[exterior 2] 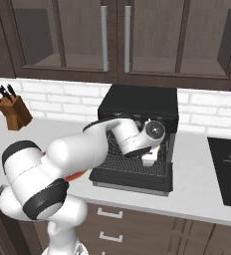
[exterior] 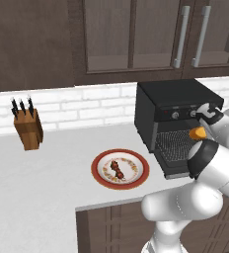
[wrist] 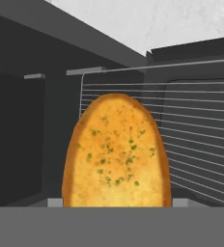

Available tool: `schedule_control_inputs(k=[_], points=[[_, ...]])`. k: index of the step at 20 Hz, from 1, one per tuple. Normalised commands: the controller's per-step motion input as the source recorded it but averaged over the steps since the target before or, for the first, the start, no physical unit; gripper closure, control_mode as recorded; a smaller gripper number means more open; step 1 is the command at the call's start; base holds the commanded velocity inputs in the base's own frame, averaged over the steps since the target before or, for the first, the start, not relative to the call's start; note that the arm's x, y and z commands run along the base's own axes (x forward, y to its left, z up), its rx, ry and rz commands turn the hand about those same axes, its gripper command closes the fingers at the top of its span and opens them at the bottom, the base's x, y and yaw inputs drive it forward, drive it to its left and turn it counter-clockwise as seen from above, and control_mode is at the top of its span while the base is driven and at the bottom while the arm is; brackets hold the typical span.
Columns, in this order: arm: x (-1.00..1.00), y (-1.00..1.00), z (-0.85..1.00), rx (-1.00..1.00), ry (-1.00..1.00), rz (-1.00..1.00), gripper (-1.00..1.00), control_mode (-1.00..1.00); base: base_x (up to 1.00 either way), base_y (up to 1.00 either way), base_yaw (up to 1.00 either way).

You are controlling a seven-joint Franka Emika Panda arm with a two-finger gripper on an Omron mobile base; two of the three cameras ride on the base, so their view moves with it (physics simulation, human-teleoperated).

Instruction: Pick up the kebab skewer and baguette bread, and place them inside the toaster oven. Close the toaster oven door and start by setting the timer.

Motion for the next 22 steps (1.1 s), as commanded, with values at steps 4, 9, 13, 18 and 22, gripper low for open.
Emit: schedule_control_inputs(k=[4, 9, 13, 18, 22], points=[[0.02, 0.00, 0.00, 0.00, 0.00, 0.00, -1.00, -1.00, 0.00, 0.00, 0.00], [0.00, 0.00, 0.00, 0.00, 0.00, 0.00, -1.00, -1.00, 0.00, 0.00, 0.00], [0.00, 0.00, 0.00, 0.00, 0.00, 0.00, -1.00, -1.00, 0.00, 0.00, 0.00], [-0.01, -0.11, 0.01, 0.00, 0.01, 0.00, -1.00, -1.00, 0.00, 0.00, 0.00], [-0.64, -0.30, 0.04, -0.02, 0.00, 0.00, -1.00, -1.00, 0.00, 0.00, 0.00]])
